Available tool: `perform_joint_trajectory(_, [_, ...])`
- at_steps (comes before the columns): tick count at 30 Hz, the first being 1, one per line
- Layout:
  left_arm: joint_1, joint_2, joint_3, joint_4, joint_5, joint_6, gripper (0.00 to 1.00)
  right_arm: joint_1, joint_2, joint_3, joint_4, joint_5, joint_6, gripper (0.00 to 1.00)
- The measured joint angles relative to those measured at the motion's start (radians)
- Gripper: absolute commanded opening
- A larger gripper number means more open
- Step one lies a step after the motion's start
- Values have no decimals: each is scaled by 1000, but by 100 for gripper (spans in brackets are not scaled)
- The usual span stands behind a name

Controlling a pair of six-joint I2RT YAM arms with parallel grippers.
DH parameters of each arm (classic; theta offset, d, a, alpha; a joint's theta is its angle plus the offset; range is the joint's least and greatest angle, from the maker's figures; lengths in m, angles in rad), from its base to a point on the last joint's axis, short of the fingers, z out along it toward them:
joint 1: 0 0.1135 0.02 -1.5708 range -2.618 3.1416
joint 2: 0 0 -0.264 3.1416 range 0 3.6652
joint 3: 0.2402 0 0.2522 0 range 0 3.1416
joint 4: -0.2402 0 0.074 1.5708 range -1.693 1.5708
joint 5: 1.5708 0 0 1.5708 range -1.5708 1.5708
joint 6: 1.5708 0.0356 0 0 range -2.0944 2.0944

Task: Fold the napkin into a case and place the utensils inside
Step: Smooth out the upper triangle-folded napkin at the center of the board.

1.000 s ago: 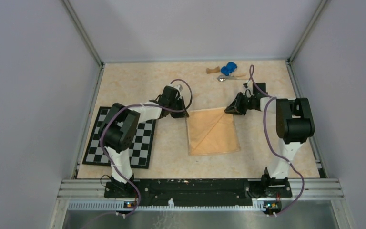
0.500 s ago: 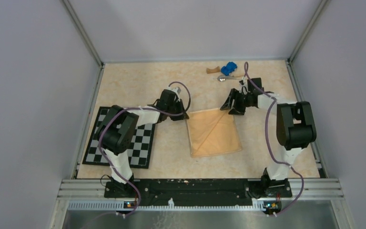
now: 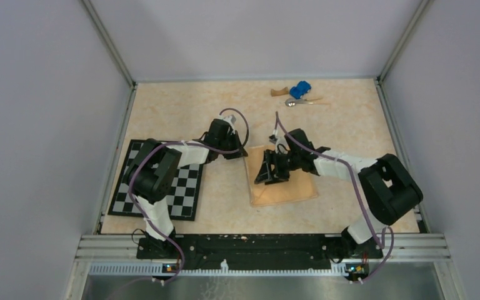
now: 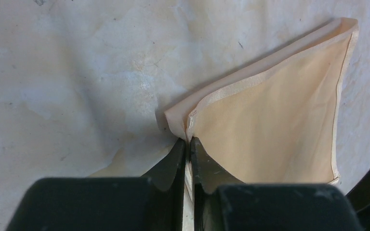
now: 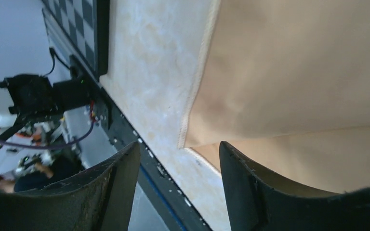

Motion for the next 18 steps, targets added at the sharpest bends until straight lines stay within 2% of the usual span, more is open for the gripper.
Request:
perform_joint_trajectory(4, [0,0,0,0,0,-3,10,78,45,-58,140,-77,101,55])
perform_joint_trajectory(10, [0,0,0,0,-1,-3,10,110,98,-77,323,-131,193,51])
perform_joint_trajectory(18, [0,0,0,-1,-2,-3,9,134,205,-112,459,-146,231,49])
